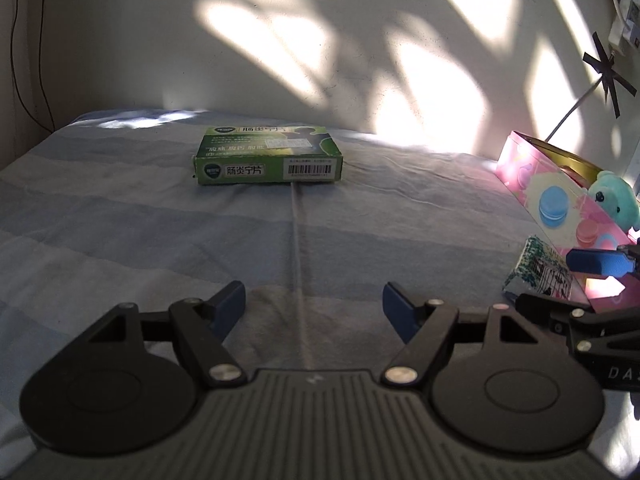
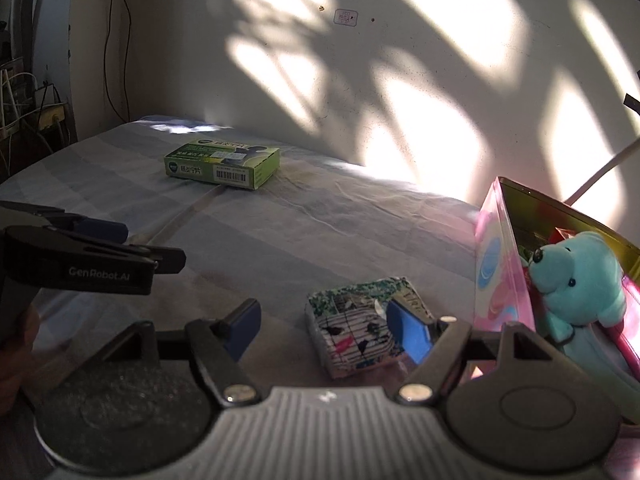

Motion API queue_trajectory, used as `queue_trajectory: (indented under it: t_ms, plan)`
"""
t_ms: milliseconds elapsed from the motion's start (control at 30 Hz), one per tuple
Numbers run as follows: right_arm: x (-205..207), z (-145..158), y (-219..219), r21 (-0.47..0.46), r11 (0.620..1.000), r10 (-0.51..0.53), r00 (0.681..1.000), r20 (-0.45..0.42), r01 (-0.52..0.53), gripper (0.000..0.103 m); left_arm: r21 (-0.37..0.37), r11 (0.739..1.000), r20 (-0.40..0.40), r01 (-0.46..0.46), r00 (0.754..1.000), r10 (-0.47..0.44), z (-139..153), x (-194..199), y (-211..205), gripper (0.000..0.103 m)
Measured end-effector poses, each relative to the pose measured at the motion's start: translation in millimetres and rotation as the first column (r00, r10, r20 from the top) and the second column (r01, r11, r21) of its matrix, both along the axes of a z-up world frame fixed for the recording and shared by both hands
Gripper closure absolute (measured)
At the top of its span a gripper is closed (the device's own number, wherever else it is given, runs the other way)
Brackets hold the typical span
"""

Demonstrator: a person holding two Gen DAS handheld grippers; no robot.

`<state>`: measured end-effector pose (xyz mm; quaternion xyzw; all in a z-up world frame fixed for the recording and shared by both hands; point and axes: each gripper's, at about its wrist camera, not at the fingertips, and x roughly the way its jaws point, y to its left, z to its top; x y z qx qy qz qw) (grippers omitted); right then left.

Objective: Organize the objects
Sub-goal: 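Grasp the floral tissue pack with the right gripper, then lower the floral tissue pack into the pink tin and release it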

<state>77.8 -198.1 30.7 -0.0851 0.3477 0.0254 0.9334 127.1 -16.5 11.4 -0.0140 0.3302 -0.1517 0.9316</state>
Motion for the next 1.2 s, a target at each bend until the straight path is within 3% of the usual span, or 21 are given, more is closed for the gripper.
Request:
queue_trajectory:
  t_ms: [67, 167, 233, 300, 367, 400, 433, 567, 667, 700, 767, 867, 933, 1000, 1067, 1167, 1200]
  plan:
    - [7.7, -2.9, 1.5, -0.039, 0.999, 0.012, 1.000, -0.006, -0.012, 0.029, -0.011, 1.000, -0.002, -0.003, 1.000, 0.003, 0.1, -0.6, 1.7, 0.026]
    - [22.2, -5.7, 1.3, -0.098, 0.995, 0.027, 0.999, -0.018, -0.029, 0.019, -0.012, 1.000, -0.001, -0.002, 1.000, 0.002, 0.2, -0.9, 2.4, 0.025]
    - [35.4, -9.1, -2.9, -0.116, 0.993, 0.031, 0.998, -0.055, -0.038, 0.010, -0.016, 1.000, -0.002, 0.001, 1.000, -0.001, 0.3, 0.4, 3.1, 0.025]
    - [49.7, -16.0, -11.8, -0.090, 0.995, 0.029, 0.989, -0.148, -0.043, 0.008, -0.023, 1.000, -0.004, 0.002, 1.000, -0.002, 0.6, 0.8, 4.4, 0.025]
    - [52.1, -15.2, -18.3, -0.023, 0.999, 0.029, 0.985, -0.167, -0.033, 0.011, -0.032, 0.999, -0.006, 0.001, 1.000, -0.001, 0.9, 1.5, 6.0, 0.025]
    - [50.4, -13.8, -17.8, -0.001, 0.999, 0.031, 0.984, -0.176, -0.032, 0.022, -0.039, 0.999, -0.006, -0.001, 1.000, 0.000, 1.1, 1.8, 7.0, 0.025]
    - [46.9, -11.6, -17.1, 0.042, 0.999, 0.037, 0.982, -0.185, -0.030, 0.025, -0.048, 0.999, -0.006, -0.002, 1.000, 0.002, 1.3, 2.2, 8.3, 0.025]
    - [17.5, -7.1, 3.2, 0.168, 0.982, 0.118, 0.979, -0.166, -0.089, 0.025, -0.094, 0.996, -0.003, -0.002, 1.000, 0.002, 3.1, 4.3, 15.1, 0.025]
    - [-14.4, -4.4, 25.4, 0.180, 0.966, 0.206, 0.974, -0.099, -0.186, 0.018, -0.120, 0.992, 0.005, 0.034, 0.999, -0.034, 4.1, 2.2, 14.8, 0.025]
    - [-24.8, -2.6, 27.6, 0.174, 0.967, 0.199, 0.978, -0.065, -0.186, 0.009, -0.127, 0.990, 0.010, 0.053, 0.999, -0.053, 4.5, 0.8, 13.8, 0.025]
    - [-43.2, -0.3, 24.1, 0.173, 0.972, 0.161, 0.987, -0.017, -0.156, 0.006, -0.146, 0.984, 0.020, 0.100, 0.995, -0.098, 5.2, -1.9, 11.3, 0.026]
    - [-60.9, -2.3, 15.6, 0.197, 0.974, 0.115, 0.993, -0.017, -0.109, 0.006, -0.211, 0.954, 0.010, 0.211, 0.977, -0.214, 4.9, -5.2, 6.2, 0.026]
    - [-67.3, -7.2, 11.7, 0.215, 0.972, 0.104, 0.994, -0.030, -0.095, 0.006, -0.248, 0.921, 0.012, 0.302, 0.951, -0.308, 5.3, -10.4, 0.3, 0.027]
    - [-69.7, -12.4, 10.1, 0.217, 0.972, 0.102, 0.994, -0.042, -0.090, 0.006, -0.263, 0.889, 0.007, 0.376, 0.922, -0.388, 5.3, -17.0, -5.6, 0.027]
    - [-67.5, -16.3, 11.4, 0.212, 0.974, 0.099, 0.994, -0.055, -0.085, 0.007, -0.250, 0.879, -0.005, 0.407, 0.907, -0.421, 5.0, -23.7, -11.7, 0.028]
    - [-64.8, -20.1, 16.7, 0.187, 0.977, 0.113, 0.993, -0.031, -0.105, 0.011, -0.271, 0.858, -0.063, 0.436, 0.881, -0.468, -1.0, -29.0, -18.0, 0.039]
    - [-64.5, -20.8, 19.1, 0.170, 0.979, 0.115, 0.993, -0.018, -0.110, 0.020, -0.288, 0.848, -0.094, 0.445, 0.868, -0.487, -5.1, -31.0, -21.5, 0.045]
